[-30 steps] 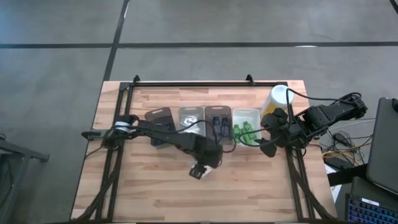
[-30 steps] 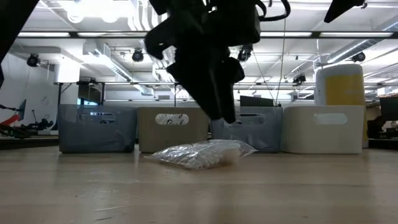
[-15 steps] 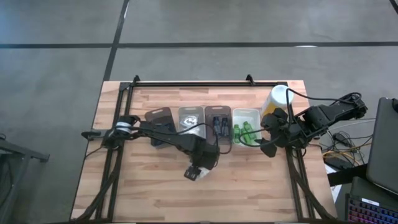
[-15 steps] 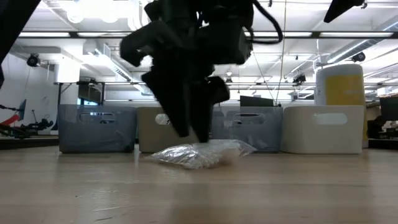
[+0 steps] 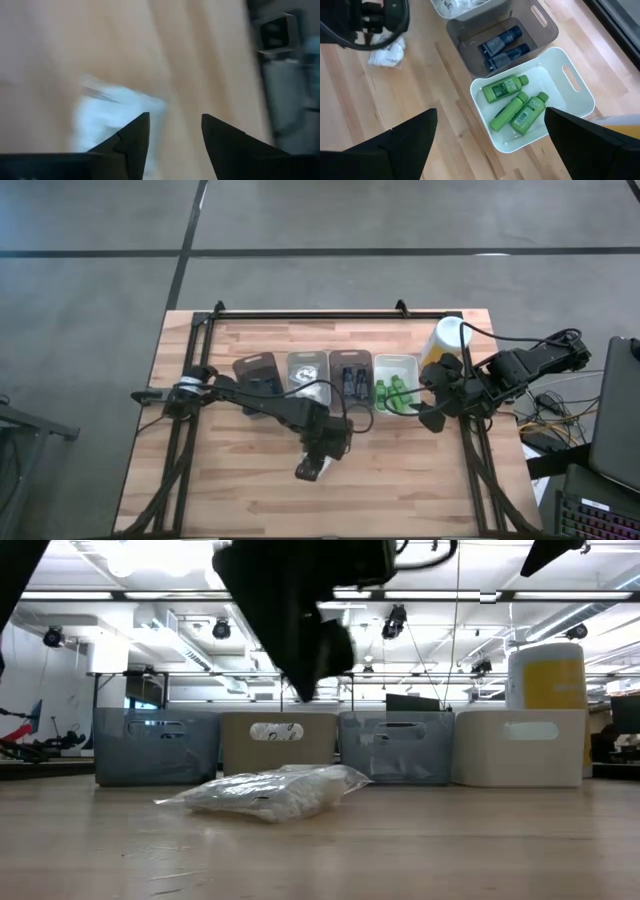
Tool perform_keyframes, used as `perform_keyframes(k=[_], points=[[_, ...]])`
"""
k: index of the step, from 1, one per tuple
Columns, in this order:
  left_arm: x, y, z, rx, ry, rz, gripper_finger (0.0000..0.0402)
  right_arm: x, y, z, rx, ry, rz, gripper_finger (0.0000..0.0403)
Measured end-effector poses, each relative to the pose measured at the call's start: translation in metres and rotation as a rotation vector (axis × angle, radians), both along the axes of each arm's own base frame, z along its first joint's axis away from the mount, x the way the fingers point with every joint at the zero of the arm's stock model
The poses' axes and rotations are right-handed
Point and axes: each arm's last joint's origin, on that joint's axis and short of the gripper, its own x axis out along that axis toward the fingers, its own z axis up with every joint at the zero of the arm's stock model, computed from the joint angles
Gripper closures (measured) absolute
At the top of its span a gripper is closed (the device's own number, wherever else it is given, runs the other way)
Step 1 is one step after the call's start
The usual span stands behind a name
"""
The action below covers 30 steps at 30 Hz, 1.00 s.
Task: Pick & Place Travel size toiletries
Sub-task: Put the white cotton pack into the gray bin
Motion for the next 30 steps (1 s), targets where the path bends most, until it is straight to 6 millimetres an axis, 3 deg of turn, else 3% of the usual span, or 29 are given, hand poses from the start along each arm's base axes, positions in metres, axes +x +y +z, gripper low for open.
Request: perform_keyframes(k=[7, 17, 30], points=[[0.009, 0.01, 0.001, 0.348, -0.211, -0.094, 0.0226, 0.0, 0.0, 0.0, -0.008, 0.001, 0.005, 0.0039], [0.002, 0.027, -0.031, 0.243, -0.103, -0.102, 0.0225, 0.0, 0.0, 0.0, 0.004, -0.003, -0.015, 0.0039], [-0.015, 0.031, -0.06, 0.227, 0.01, -0.102, 0.0225, 0.0, 0.0, -0.001, 0.001, -0.004, -0.019, 0.0039]])
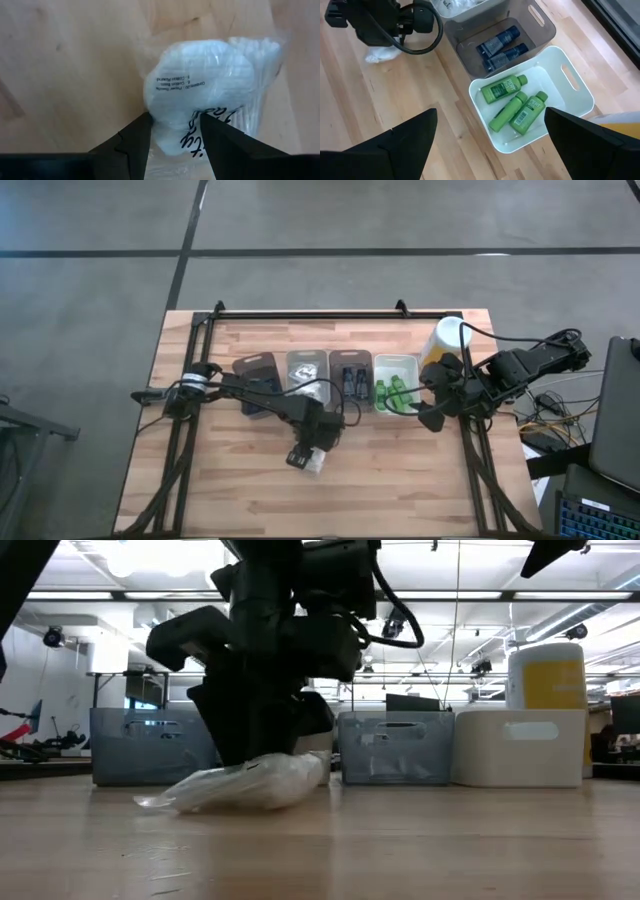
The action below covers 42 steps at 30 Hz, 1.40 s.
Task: Pick & Place Travel size toiletries
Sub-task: Put the white cotton pack into the gray bin
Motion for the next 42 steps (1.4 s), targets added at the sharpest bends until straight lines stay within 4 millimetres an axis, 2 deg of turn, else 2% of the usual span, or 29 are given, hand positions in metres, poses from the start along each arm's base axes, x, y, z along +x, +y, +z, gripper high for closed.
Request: perform_keyframes(k=[7, 11, 18, 21, 25, 31, 34, 37, 42], points=[[0.002, -0.003, 0.007, -0.045, 0.018, 0.048, 0.0245, 0.0, -0.001, 0.0, -0.024, -0.01, -0.014, 0.0039], [0.006, -0.005, 0.013, -0.05, -0.005, 0.045, 0.0288, 0.0, -0.001, 0.0, -0.034, -0.014, -0.019, 0.0039], [0.006, -0.01, 0.015, -0.05, -0.01, 0.035, 0.0388, 0.0, -0.002, 0.0, -0.035, -0.012, -0.019, 0.0039], [0.003, -0.014, 0.02, -0.043, -0.015, 0.025, 0.0395, 0.0, -0.001, 0.0, -0.035, -0.012, -0.019, 0.0039], [-0.005, -0.02, 0.044, -0.009, -0.023, 0.04, 0.0398, 0.0, -0.001, 0.0, -0.037, -0.011, -0.014, 0.0039], [-0.023, -0.015, 0.108, 0.058, -0.147, 0.166, 0.0399, 0.0, -0.001, 0.001, -0.043, -0.009, -0.003, 0.0039], [-0.036, -0.002, 0.144, 0.157, -0.271, 0.287, 0.0399, 0.0, -0.001, 0.002, -0.05, -0.009, 0.009, 0.0039], [-0.048, 0.025, 0.168, 0.274, -0.356, 0.438, 0.04, 0.0, -0.001, 0.002, -0.059, -0.006, 0.021, 0.0039], [-0.059, 0.085, 0.181, 0.435, -0.363, 0.641, 0.04, 0.0, -0.002, 0.002, -0.068, -0.008, 0.021, 0.0039]])
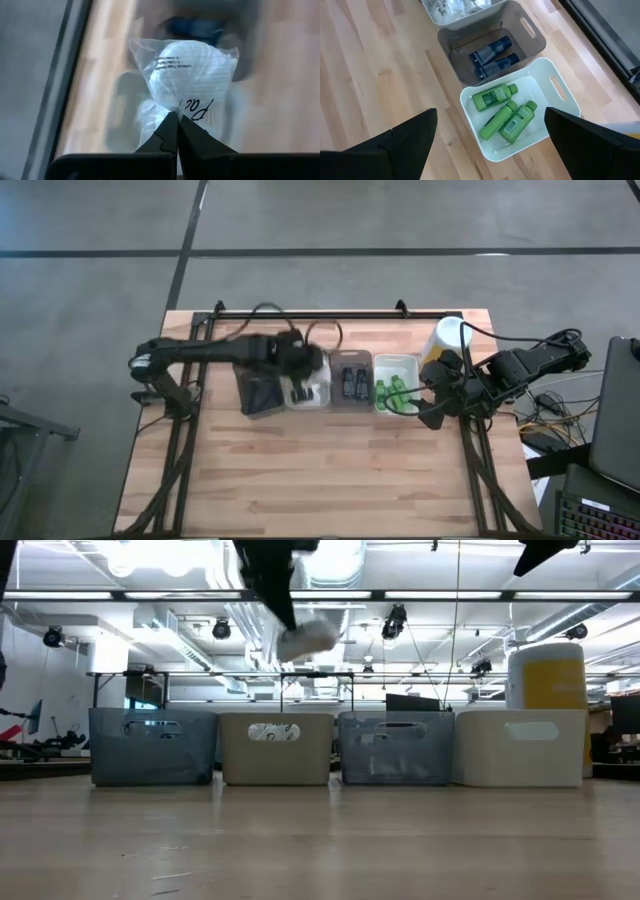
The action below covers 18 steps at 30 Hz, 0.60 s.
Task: Pick & Place Travel size toiletries
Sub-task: Put the white cotton pack into the gray bin
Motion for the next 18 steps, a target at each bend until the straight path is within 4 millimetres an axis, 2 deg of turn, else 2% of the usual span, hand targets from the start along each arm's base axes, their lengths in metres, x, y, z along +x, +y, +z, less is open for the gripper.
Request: perform_keyframes(k=[4, 8, 12, 18], points=[[-0.003, 0.044, -0.009, 0.026, 0.071, 0.063, 0.04, 0.0, 0.0, 0.0, -0.013, -0.006, -0.007, 0.0039], [0.0, 0.073, -0.025, 0.008, 0.139, 0.015, 0.04, 0.0, 0.0, 0.0, -0.014, -0.007, -0.008, 0.0039], [0.011, 0.084, -0.047, -0.007, 0.219, -0.048, 0.0399, 0.0, 0.0, 0.0, -0.007, -0.01, -0.019, 0.0039], [0.03, 0.083, -0.084, -0.076, 0.321, -0.146, 0.0398, 0.0, 0.0, 0.0, -0.004, -0.011, -0.024, 0.0039]])
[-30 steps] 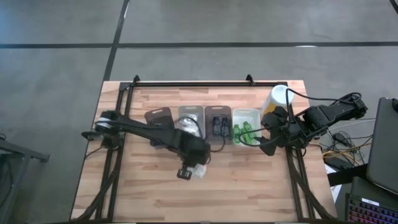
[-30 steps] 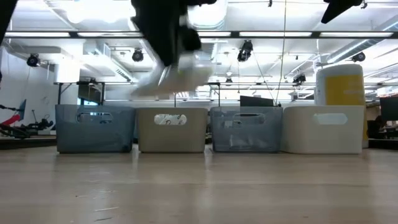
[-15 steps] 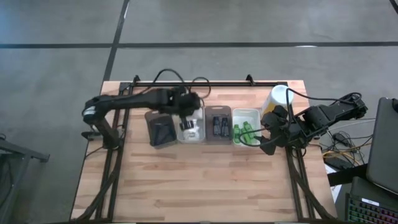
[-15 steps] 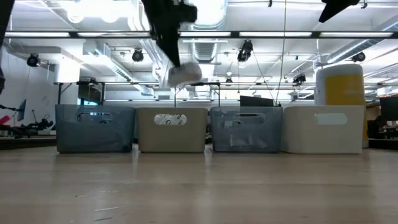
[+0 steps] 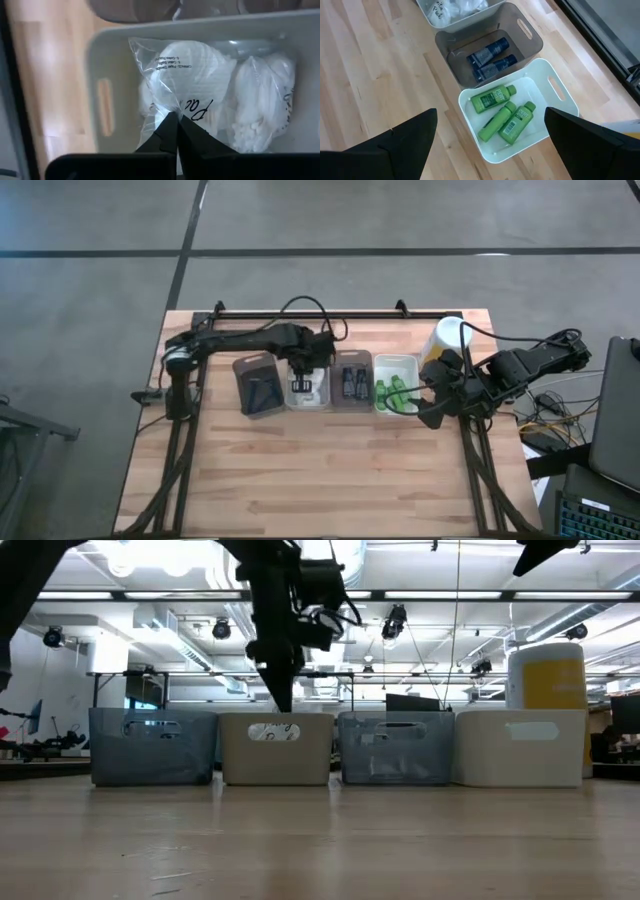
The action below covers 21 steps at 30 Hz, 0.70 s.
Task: Pick & Place Travel size toiletries
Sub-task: Put the white cotton pack into the gray bin, then return to Home Position
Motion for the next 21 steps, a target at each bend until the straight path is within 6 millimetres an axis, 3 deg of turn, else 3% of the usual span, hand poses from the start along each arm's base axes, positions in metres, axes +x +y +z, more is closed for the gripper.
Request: perform_keyframes(k=[5, 10, 17, 21], points=[[0.007, 0.001, -0.017, -0.014, 0.048, 0.006, 0.0381, 0.0, 0.0, 0.0, 0.0, 0.001, 0.0, 0.0039], [0.008, 0.001, -0.023, -0.02, 0.067, 0.019, 0.0327, 0.0, 0.0, 0.0, -0.004, 0.003, 0.005, 0.0039], [-0.002, -0.006, 0.006, -0.03, -0.011, 0.084, 0.0216, 0.0, 0.0, 0.0, -0.018, 0.011, 0.027, 0.0039], [-0.013, -0.015, 0.033, -0.035, -0.063, 0.105, 0.0169, 0.0, 0.0, 0.0, -0.033, 0.019, 0.048, 0.0039]])
